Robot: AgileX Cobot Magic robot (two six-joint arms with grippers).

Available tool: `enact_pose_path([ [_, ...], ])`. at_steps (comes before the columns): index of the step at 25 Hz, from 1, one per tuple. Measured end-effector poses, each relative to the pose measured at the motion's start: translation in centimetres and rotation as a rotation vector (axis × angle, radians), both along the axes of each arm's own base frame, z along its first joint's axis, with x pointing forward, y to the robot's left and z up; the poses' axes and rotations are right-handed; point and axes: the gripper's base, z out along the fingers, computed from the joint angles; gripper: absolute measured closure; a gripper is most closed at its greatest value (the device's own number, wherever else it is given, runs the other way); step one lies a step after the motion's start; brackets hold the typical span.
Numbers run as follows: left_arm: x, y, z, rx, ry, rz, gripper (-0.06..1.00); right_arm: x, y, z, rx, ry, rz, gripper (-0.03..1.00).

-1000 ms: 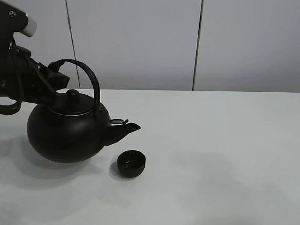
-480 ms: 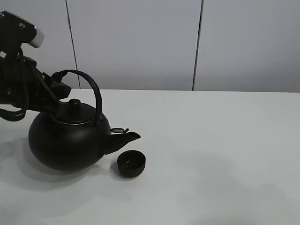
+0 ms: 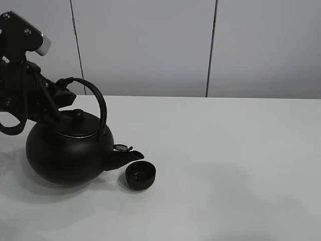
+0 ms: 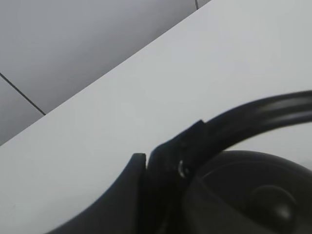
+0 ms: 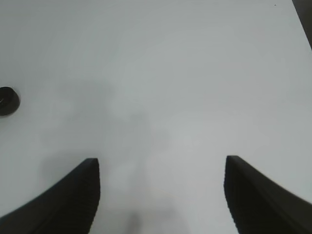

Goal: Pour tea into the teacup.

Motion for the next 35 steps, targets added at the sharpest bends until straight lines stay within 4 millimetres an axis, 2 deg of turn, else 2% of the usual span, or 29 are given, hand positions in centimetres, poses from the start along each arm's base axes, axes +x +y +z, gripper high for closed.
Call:
enact_pose_path([
  [13,1.2,-0.3,1.1,0.046,-0.019,-0.008,0.84,0.0,0.0,0.0,0.0,0.0,0.0,0.47],
  [20,1.2,-0.3,0.9,0.096,-0.023,-0.028,0.84,0.0,0.0,0.0,0.0,0.002,0.0,0.47],
  [35,1.2,-0.3,0.9,0.075,-0.012,-0.016,0.84,0.0,0.0,0.0,0.0,0.002,0.0,0.47],
])
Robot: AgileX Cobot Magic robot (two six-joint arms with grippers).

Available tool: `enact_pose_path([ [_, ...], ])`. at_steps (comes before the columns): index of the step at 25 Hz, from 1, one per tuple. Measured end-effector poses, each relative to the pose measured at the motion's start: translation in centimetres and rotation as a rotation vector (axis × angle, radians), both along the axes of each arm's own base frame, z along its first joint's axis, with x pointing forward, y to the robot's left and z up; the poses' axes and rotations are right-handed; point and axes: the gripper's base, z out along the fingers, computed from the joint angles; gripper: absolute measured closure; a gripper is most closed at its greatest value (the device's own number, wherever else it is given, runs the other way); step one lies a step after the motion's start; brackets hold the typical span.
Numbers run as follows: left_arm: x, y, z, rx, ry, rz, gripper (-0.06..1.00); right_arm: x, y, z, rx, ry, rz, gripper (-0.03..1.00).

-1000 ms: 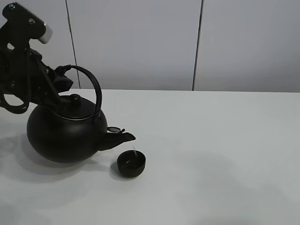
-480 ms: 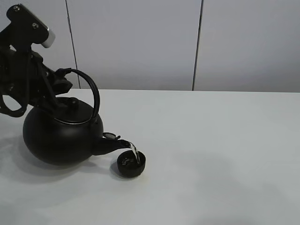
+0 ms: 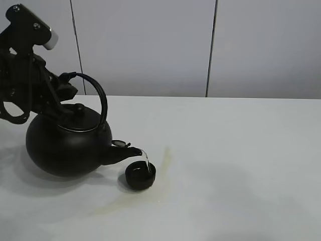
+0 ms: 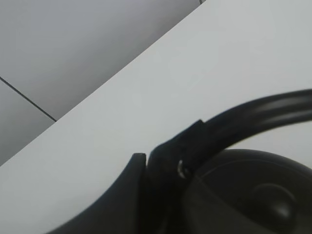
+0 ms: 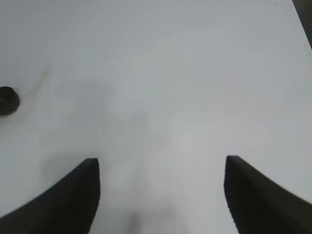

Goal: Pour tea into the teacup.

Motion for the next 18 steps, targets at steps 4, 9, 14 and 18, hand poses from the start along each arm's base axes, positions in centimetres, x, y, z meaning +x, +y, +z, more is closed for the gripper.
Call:
enact_pose_path([
  [4,0.0,0.0,0.0,-0.019,0.01,0.01,0.84,0.0,0.0,0.0,0.0,0.0,0.0,0.47],
  [9,0.0,0.0,0.0,-0.143,0.072,0.079,0.84,0.0,0.0,0.0,0.0,0.0,0.0,0.47],
  [14,0.03,-0.04,0.1,-0.265,0.12,0.139,0.84,0.01,0.0,0.01,0.0,-0.001,0.0,0.47],
  [18,0.12,-0.05,0.29,-0.339,0.133,0.162,0.84,0.01,0.0,0.01,0.0,-0.001,0.0,0.47],
])
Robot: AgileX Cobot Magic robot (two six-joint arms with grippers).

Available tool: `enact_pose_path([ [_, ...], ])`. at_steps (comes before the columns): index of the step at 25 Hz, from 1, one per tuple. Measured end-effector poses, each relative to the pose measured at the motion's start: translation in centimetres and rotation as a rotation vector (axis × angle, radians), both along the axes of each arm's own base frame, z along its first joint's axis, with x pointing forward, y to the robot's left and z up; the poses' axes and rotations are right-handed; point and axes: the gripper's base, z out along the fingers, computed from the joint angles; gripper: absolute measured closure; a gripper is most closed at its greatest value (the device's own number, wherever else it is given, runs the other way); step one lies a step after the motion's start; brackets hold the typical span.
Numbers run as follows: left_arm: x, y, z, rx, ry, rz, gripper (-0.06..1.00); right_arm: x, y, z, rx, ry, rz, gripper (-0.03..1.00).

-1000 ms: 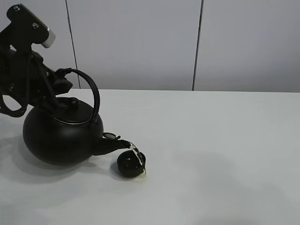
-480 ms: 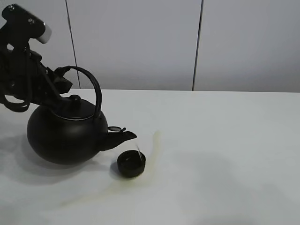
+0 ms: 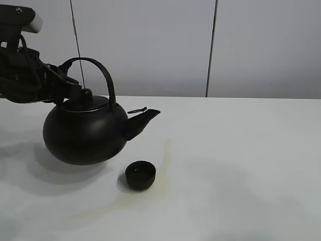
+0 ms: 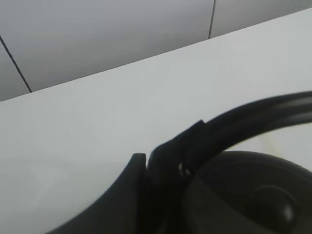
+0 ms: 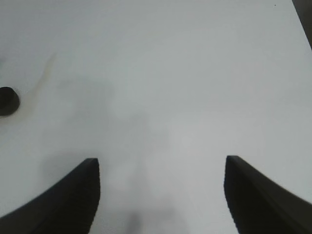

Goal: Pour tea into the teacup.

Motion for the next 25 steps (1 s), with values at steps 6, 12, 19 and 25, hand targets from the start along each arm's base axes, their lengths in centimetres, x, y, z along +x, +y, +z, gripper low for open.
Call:
enact_pose_path([
  [6,0.6,1.2,0.7,-0.126,-0.02,0.002,0.84,0.0,0.0,0.0,0.0,0.0,0.0,0.47],
  [12,0.3,3.4,0.8,-0.253,-0.061,-0.042,0.84,0.0,0.0,0.0,0.0,0.0,0.0,0.47],
  [19,-2.2,6.3,-1.3,-0.276,-0.043,-0.039,0.84,0.0,0.0,0.0,0.0,0.0,0.0,0.47],
  [25,-3.4,6.6,-2.2,-0.165,-0.068,-0.091,0.84,0.0,0.0,0.0,0.0,0.0,0.0,0.47],
])
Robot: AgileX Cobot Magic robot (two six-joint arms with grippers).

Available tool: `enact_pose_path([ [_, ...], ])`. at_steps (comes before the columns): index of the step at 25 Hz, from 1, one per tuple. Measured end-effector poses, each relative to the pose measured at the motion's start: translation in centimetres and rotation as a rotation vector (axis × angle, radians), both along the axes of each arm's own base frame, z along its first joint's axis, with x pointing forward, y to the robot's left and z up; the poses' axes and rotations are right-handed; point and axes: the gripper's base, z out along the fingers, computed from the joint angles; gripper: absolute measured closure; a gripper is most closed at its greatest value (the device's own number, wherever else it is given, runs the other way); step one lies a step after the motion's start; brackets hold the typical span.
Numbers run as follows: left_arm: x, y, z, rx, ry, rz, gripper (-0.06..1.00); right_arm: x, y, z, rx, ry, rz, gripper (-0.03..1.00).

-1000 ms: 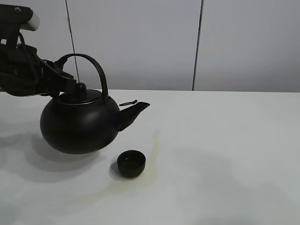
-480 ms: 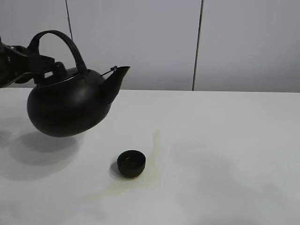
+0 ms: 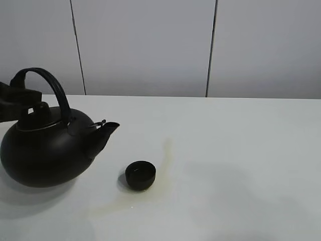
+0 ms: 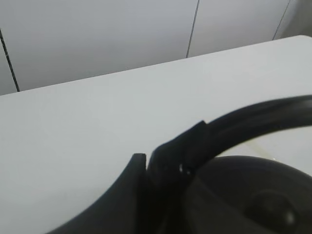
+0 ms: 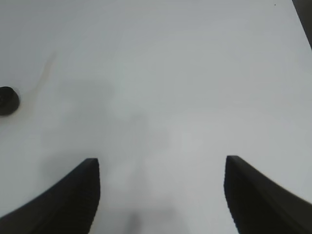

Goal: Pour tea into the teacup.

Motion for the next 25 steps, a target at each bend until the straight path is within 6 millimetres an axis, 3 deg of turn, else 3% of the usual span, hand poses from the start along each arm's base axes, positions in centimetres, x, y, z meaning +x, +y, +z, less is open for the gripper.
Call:
enact_pose_path([
  [8,-0.98,0.33,-0.78,0.087,-0.031,0.012,0.84,0.0,0.0,0.0,0.0,0.0,0.0,0.47],
  [25,-0.6,0.91,-0.36,0.141,-0.123,0.073,0.84,0.0,0.0,0.01,0.0,-0.001,0.0,0.47],
])
